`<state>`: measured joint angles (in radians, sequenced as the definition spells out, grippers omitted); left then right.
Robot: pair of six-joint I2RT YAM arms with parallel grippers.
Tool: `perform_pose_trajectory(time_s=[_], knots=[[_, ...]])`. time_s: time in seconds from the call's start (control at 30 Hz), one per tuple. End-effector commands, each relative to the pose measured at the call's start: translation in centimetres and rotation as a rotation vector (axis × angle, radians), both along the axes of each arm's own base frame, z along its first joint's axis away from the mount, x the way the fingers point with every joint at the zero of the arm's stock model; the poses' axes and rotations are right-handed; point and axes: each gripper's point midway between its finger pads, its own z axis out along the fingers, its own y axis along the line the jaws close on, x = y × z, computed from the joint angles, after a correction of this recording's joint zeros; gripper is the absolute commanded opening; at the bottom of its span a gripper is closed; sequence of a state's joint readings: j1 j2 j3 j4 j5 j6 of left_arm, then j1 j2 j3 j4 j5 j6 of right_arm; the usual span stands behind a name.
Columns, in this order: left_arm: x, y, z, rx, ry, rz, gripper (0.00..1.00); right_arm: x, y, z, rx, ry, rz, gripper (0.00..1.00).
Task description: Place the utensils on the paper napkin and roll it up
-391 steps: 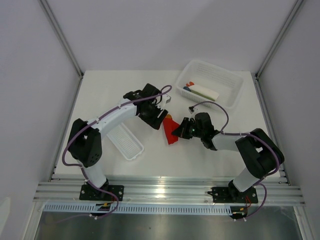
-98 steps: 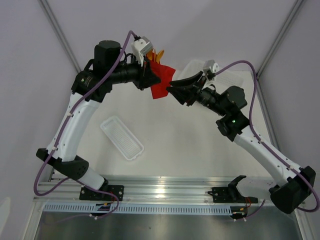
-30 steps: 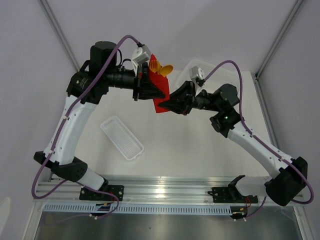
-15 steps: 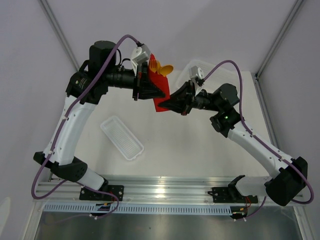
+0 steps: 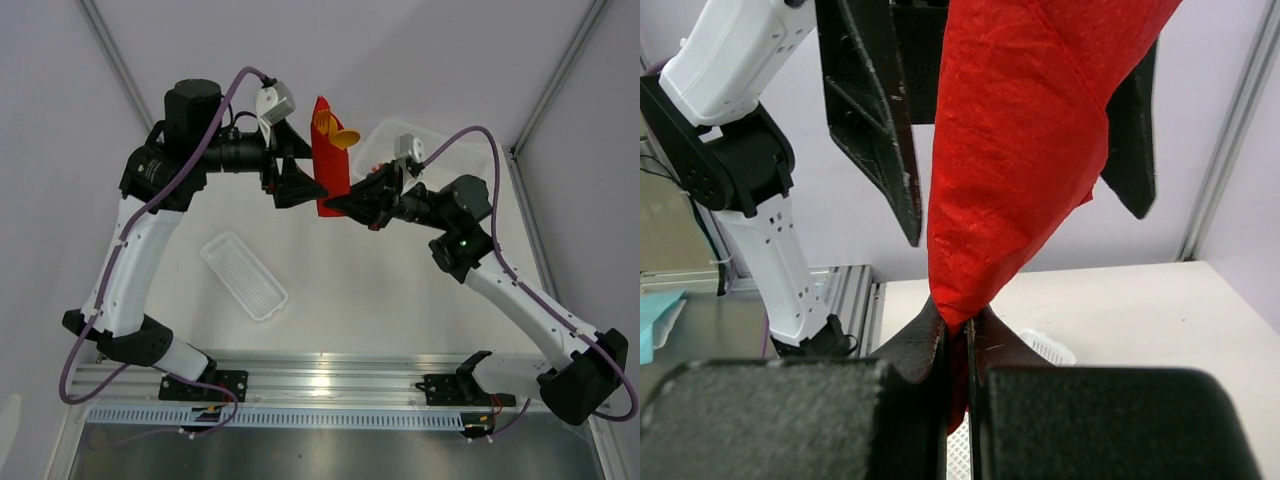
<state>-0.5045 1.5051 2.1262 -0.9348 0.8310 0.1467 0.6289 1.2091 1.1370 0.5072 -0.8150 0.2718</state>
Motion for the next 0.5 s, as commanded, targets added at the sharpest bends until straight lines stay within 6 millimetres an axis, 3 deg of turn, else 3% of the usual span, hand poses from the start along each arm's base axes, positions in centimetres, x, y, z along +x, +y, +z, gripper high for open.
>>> perform_pose_trajectory(time_s=[0.0,0.1,0.23,0.47], knots=[[-1.9,1.4,2.7,-0.032,-0.103,-0.01,0.99,-0.4,-1.4,2.8,0.063,-0.106,-0.055,0.0],[-4.4,1.1,3.1,-0.056,-0.105,-0.145,0.99,-0.9,-1.9,3.8,0.072,-0.173,-0.067,0.0],[-6.0,0.5,3.9,-0.098,-0.085,-0.251,0.99,-2.4,-2.0,5.8,0.09,-0.287,-0.022,0.0],[-5.7,-0.6,5.2,-0.126,-0.093,-0.261,1.0,-3.7,-1.1,7.0,0.088,-0.391,0.043,0.0]])
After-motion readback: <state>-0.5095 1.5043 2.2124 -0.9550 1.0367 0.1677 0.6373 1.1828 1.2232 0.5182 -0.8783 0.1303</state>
